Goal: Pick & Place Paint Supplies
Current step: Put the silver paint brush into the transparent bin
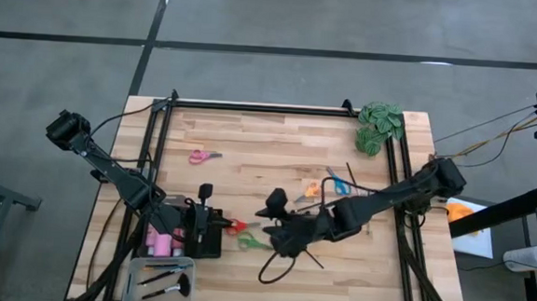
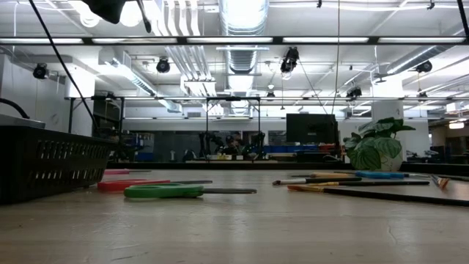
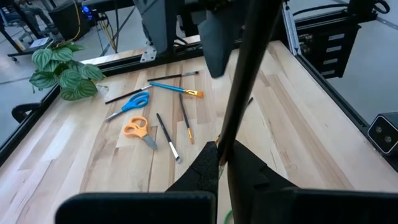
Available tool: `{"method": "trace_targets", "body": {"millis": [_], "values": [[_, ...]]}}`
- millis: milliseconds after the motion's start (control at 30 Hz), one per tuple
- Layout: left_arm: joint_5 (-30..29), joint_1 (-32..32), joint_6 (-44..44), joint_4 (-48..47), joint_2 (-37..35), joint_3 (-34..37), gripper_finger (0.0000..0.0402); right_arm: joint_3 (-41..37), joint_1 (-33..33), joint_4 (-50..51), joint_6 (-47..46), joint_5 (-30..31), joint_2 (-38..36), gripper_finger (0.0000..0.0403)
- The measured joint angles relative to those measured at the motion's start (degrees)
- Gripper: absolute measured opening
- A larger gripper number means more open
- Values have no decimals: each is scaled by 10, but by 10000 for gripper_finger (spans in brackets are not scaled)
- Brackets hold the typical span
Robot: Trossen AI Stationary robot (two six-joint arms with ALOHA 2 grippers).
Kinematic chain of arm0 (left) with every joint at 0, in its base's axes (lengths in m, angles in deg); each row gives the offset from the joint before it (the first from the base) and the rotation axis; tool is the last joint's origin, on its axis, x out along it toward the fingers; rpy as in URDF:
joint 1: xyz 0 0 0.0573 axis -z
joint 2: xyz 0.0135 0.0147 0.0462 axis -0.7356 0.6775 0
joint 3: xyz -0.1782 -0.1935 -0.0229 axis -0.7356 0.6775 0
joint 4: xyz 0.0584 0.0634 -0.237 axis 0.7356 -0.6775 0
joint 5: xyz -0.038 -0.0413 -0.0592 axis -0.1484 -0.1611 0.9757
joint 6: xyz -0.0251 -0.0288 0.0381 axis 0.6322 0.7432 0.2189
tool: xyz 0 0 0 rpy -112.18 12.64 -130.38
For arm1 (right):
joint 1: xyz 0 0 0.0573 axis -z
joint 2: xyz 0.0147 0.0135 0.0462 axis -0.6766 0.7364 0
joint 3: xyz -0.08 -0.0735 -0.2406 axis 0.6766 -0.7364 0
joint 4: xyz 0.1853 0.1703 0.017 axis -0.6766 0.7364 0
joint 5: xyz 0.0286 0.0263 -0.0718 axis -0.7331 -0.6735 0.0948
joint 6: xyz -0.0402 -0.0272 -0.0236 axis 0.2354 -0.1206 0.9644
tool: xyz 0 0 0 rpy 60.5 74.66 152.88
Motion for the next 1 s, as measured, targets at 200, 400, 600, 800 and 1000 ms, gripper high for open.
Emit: {"method": "trace_targets", "body": {"millis": [200, 400, 600, 800, 1000], "values": [[-1, -1, 54, 0, 0, 0, 8, 0, -2, 115, -105, 0, -42, 257], [-2, -1, 62, -7, 0, 0, 8, 0, -2, 163, -209, 0, -66, 257], [-18, -1, 130, -19, 0, -3, 8, 0, -2, 160, -218, 0, -71, 257], [-26, -1, 221, -102, 0, -36, 8, 0, -2, 160, -218, 0, -63, 257], [-13, 0, 370, -270, 0, -95, 8, 0, -2, 158, -219, 0, -63, 257]]}}
